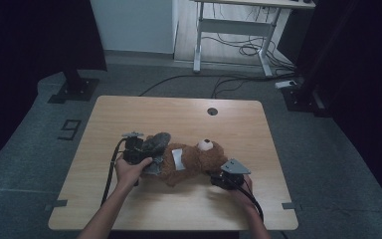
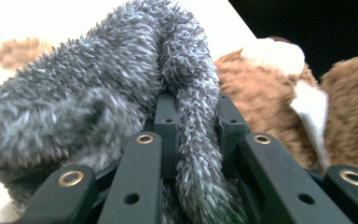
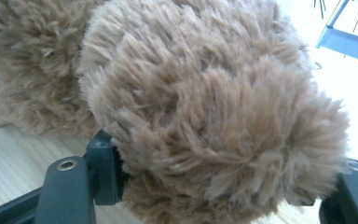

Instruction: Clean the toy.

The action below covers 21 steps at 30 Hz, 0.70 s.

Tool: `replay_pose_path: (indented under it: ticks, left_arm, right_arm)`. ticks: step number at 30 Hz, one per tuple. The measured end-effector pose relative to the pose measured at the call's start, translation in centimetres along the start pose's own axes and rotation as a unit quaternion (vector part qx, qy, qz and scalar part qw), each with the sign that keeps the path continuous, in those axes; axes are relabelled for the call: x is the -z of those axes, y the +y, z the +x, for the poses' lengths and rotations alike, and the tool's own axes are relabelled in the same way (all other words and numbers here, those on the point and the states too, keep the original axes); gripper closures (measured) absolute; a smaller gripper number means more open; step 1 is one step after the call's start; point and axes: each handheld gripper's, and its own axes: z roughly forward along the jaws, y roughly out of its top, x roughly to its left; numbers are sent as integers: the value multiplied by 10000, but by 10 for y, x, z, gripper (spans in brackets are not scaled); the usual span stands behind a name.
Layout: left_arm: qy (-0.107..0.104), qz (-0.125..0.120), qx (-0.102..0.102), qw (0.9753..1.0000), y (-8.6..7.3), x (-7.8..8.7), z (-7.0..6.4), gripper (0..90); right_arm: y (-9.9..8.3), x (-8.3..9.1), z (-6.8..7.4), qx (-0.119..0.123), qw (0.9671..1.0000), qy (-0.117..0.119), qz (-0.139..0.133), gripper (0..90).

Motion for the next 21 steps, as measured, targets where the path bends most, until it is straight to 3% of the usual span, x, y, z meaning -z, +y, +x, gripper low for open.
replay_pose_path:
  ticks: [3, 7, 9, 13, 15, 21]
  left_arm:
    - [18, -185, -488, 9986, 12, 7, -27, 748]
    - [65, -70, -1013, 9948, 22, -5, -59, 749]
    - [-39, 118, -1033, 9946, 21, -22, -67, 749]
    - [14, 544, -1127, 9921, 7, -56, -72, 747]
    - [-14, 484, -1140, 9923, -1, -58, -69, 750]
    - [-116, 360, -1119, 9930, -15, -46, -60, 760]
  right_arm:
    - [2, 0, 2, 1, 9999, -38, 104, 300]
    - [3, -1, 4, -42, 9999, -59, 137, 295]
    - [3, 0, 4, -32, 9999, -50, 155, 293]
    - [2, 2, 4, -9, 9998, -18, 207, 290]
    - [0, 2, 1, -29, 9995, 57, 293, 273]
    - [-2, 13, -14, -458, 9965, 625, 312, 214]
